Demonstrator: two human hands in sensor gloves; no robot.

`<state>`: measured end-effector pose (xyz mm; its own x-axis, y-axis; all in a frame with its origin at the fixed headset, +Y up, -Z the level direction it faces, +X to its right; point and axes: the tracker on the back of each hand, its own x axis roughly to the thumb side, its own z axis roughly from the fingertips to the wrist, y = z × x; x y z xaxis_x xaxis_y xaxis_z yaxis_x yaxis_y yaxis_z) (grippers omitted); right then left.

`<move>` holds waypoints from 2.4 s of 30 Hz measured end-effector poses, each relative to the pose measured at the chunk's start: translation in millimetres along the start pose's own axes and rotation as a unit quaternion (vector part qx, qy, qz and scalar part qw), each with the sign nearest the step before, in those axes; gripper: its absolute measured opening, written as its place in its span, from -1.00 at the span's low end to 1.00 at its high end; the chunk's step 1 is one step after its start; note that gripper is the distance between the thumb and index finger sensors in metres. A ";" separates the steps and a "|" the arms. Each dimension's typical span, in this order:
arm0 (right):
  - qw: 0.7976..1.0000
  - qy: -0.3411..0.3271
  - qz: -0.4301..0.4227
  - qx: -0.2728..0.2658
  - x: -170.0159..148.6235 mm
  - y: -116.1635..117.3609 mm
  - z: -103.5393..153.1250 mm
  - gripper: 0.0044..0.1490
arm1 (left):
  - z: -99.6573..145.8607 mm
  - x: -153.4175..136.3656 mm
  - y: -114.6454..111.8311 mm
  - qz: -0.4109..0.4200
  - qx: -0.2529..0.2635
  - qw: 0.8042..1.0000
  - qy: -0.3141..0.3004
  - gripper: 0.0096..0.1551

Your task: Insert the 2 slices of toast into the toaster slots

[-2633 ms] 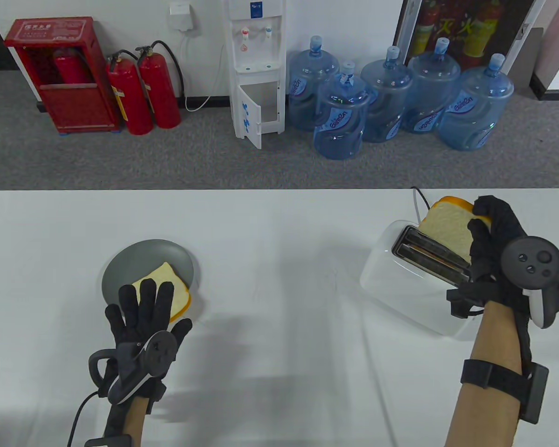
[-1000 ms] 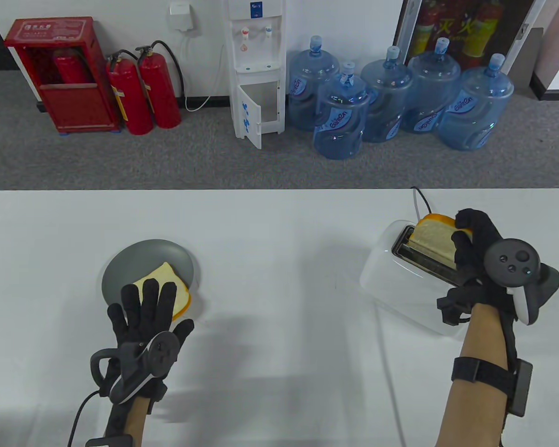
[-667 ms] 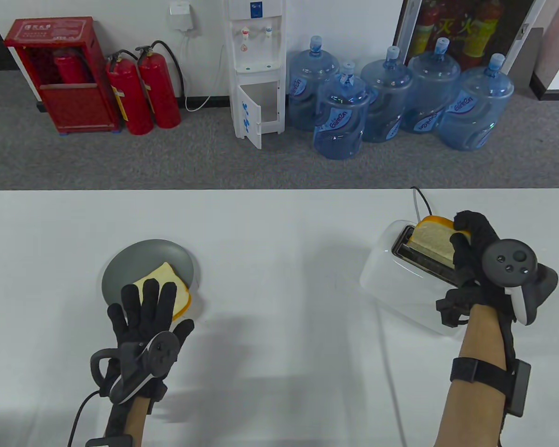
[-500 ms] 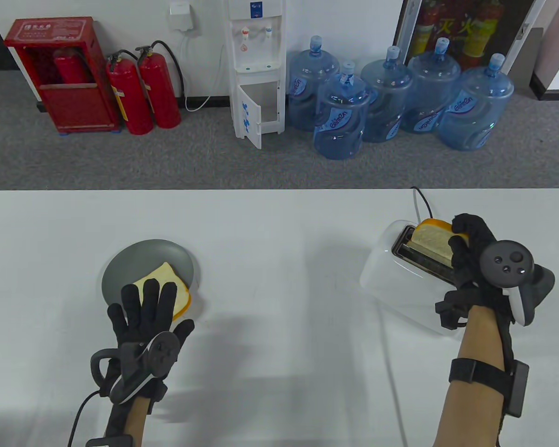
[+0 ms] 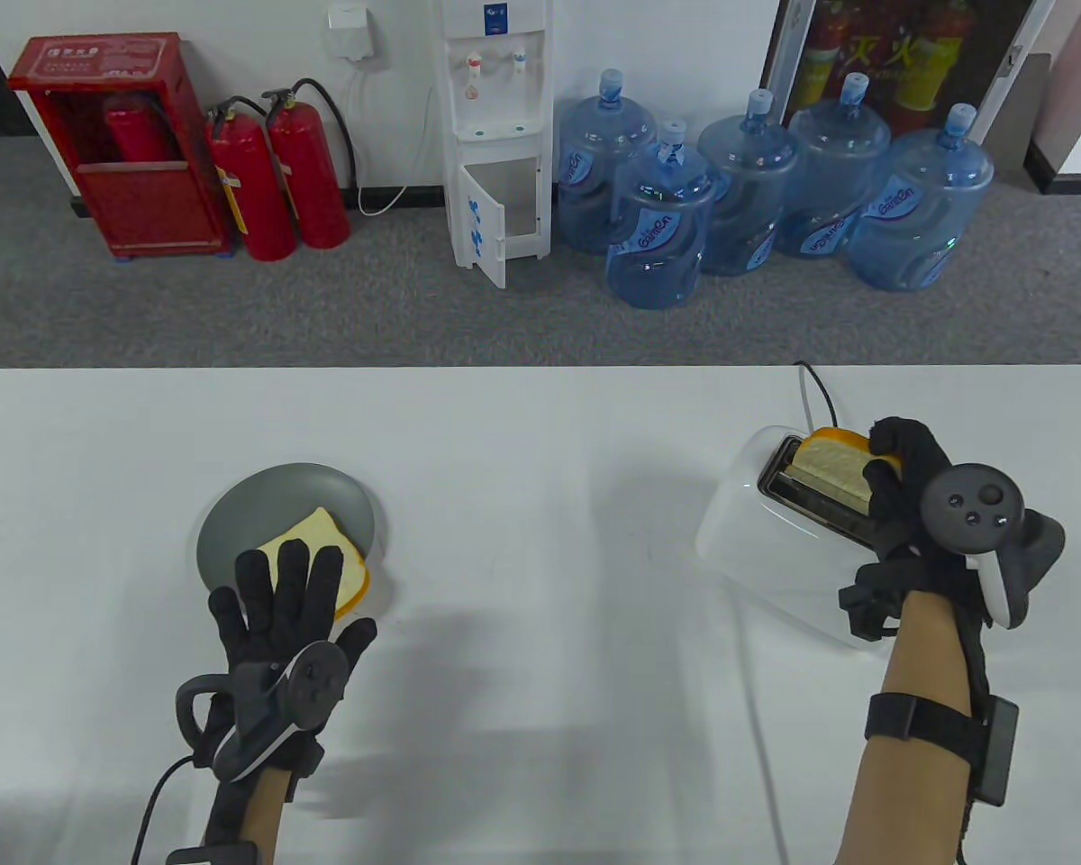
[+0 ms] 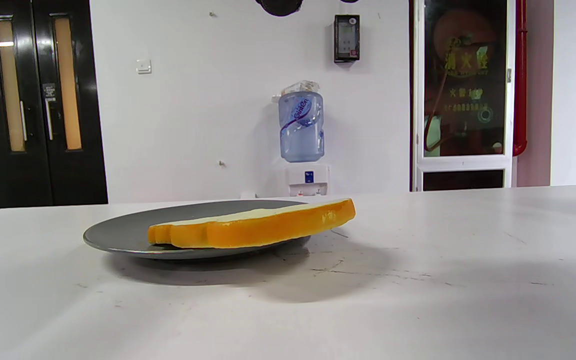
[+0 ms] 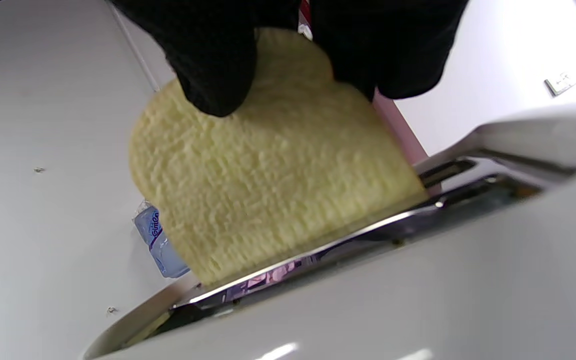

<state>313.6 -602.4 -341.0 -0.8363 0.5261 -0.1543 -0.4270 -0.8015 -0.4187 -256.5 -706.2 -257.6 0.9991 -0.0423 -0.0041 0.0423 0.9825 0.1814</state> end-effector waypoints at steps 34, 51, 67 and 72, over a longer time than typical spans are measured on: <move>0.995 0.000 0.076 0.062 7.1 1.1 2.5 -0.33 | 0.1 3.4 0.9 -0.003 -0.003 1.000 -0.008 -0.09; 0.996 -0.014 0.082 0.040 30.4 -24.0 12.5 -0.29 | 3.4 7.4 2.0 0.008 0.004 1.000 -0.020 -0.09; 0.997 -0.048 0.012 -0.050 55.3 -110.7 48.5 -0.17 | 5.8 9.1 4.1 0.026 0.006 0.999 -0.026 -0.09; 0.995 -0.084 -0.004 -0.053 67.0 -122.2 61.0 -0.10 | 6.4 10.8 3.6 0.028 0.004 0.999 -0.030 -0.09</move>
<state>288.8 -486.6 -245.6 -0.8825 0.4703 -0.0033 -0.4025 -0.7588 -0.5121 -245.6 -704.3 -250.8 0.9979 0.0012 0.0642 -0.0132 0.9823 0.1867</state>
